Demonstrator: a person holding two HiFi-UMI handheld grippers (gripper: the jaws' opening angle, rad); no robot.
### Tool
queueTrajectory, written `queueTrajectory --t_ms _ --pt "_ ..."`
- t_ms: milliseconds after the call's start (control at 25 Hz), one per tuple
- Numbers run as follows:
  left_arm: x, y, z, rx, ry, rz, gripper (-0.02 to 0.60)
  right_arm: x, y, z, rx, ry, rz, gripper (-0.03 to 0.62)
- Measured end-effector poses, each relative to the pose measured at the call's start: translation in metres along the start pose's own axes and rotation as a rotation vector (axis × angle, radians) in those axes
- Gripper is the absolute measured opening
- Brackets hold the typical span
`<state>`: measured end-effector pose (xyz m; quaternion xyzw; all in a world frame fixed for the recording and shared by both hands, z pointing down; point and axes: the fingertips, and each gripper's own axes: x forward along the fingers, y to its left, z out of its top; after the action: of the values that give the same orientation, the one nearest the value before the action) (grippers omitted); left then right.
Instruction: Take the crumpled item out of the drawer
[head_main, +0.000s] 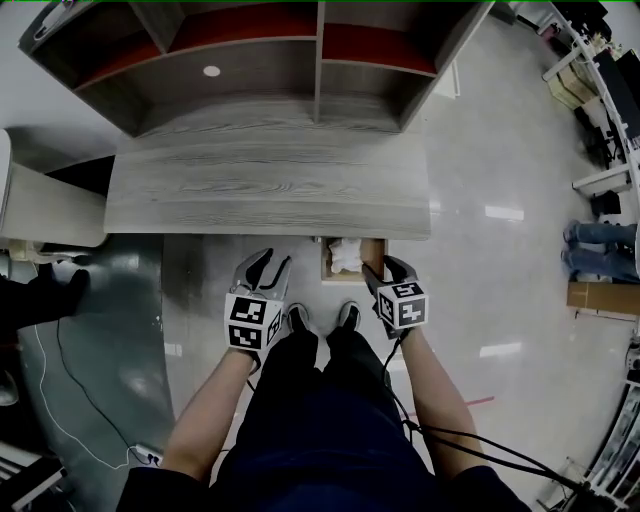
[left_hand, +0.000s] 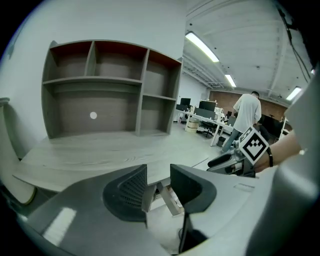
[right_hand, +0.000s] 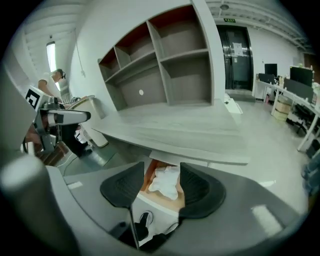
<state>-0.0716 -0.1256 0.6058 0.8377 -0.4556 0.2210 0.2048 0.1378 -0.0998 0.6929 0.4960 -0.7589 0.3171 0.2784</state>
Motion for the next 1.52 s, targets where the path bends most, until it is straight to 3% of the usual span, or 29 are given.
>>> queueTrajectory --t_ms 200,520,920,1080,1160,1280,1520 --pt "-0.002 0.0 -0.024 -0.047 0.061 0.036 0.118 0.046 -0.016 -0.036 0.04 0.141 0.029 0.221" --pt "-0.014 0.024 -0.072 -0.145 0.146 0.134 0.118 0.107 -0.025 -0.069 0.017 0.335 0.066 0.219" --pt "-0.009 0.038 -0.084 -0.224 0.154 0.169 0.118 0.145 -0.031 -0.098 0.032 0.508 0.056 0.218" --pt "-0.011 0.044 -0.082 -0.236 0.149 0.179 0.118 0.15 -0.028 -0.101 -0.014 0.544 0.071 0.176" --pt "-0.013 0.048 -0.08 -0.236 0.144 0.183 0.118 0.151 -0.028 -0.099 -0.034 0.546 0.071 0.104" --pt "-0.013 0.052 -0.079 -0.238 0.144 0.188 0.117 0.149 -0.023 -0.097 -0.04 0.539 0.081 0.061" --pt "-0.004 0.044 -0.068 -0.222 0.123 0.161 0.117 0.132 -0.02 -0.093 -0.017 0.501 0.09 0.028"
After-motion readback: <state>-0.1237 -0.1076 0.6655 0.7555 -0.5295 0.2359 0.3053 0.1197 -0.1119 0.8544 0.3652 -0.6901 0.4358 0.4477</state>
